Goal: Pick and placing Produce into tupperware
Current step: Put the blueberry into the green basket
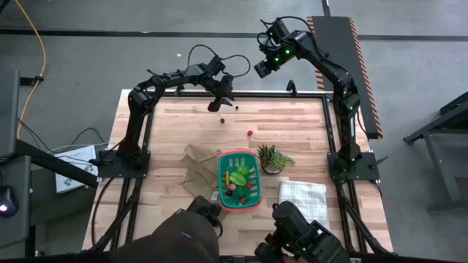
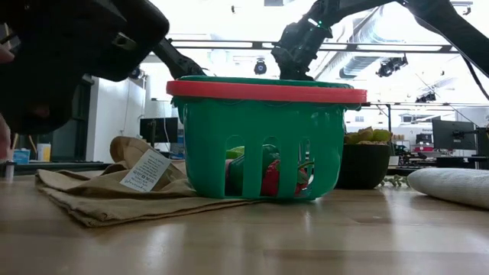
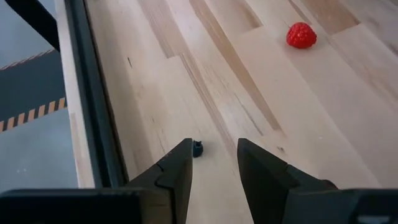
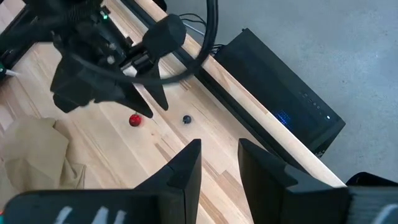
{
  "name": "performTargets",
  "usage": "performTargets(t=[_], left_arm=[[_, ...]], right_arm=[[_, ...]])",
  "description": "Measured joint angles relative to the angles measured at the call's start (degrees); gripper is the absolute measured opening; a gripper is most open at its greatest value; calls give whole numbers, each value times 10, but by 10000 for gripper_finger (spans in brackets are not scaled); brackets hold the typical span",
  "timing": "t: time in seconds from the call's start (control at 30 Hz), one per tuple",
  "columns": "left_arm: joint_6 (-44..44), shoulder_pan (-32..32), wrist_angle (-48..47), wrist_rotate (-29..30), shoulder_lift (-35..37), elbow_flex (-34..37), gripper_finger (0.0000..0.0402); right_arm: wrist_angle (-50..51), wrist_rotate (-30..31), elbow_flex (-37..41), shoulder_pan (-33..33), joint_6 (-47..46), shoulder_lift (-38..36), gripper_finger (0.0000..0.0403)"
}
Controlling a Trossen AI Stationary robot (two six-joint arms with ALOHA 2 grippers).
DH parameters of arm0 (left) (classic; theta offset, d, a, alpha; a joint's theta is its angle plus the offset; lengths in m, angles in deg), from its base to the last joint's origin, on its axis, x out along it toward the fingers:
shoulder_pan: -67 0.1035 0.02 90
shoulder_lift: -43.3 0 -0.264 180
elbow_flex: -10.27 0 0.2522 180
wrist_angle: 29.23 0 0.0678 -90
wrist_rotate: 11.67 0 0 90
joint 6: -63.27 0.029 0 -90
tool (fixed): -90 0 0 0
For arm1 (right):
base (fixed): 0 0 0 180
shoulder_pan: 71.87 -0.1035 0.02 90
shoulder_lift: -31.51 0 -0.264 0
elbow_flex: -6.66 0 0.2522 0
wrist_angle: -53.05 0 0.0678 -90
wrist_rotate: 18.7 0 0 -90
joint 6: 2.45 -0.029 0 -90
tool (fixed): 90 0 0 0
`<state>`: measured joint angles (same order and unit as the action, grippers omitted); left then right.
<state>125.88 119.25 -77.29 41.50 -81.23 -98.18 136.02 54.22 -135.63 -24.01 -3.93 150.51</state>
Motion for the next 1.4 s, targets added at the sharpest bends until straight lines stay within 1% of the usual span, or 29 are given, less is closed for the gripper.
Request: performTargets(t=[0.13,0.27,0.4,0.63,0.9,1.17,1.4], left_arm=[[1,-16,7,25,-4,0,118],[3,-33,14,75,-7,0,118],[12,-36,16,98,-14,0,118],[12,-39,28,101,-15,0,118],[21,-43,36,122,-22,0,118],[23,-43,47,124,-21,0,117],[23,-59,53,119,-21,0,117]], right_arm=[[0,0,0,0,3,0,96],[0,0,0,0,20,0,96],[2,0,0,0,30,0,96],[15,0,0,-1,45,0,96],[17,0,0,-1,43,0,96],[17,0,0,-1,53,0,96],[15,0,0,-1,65,0,96]])
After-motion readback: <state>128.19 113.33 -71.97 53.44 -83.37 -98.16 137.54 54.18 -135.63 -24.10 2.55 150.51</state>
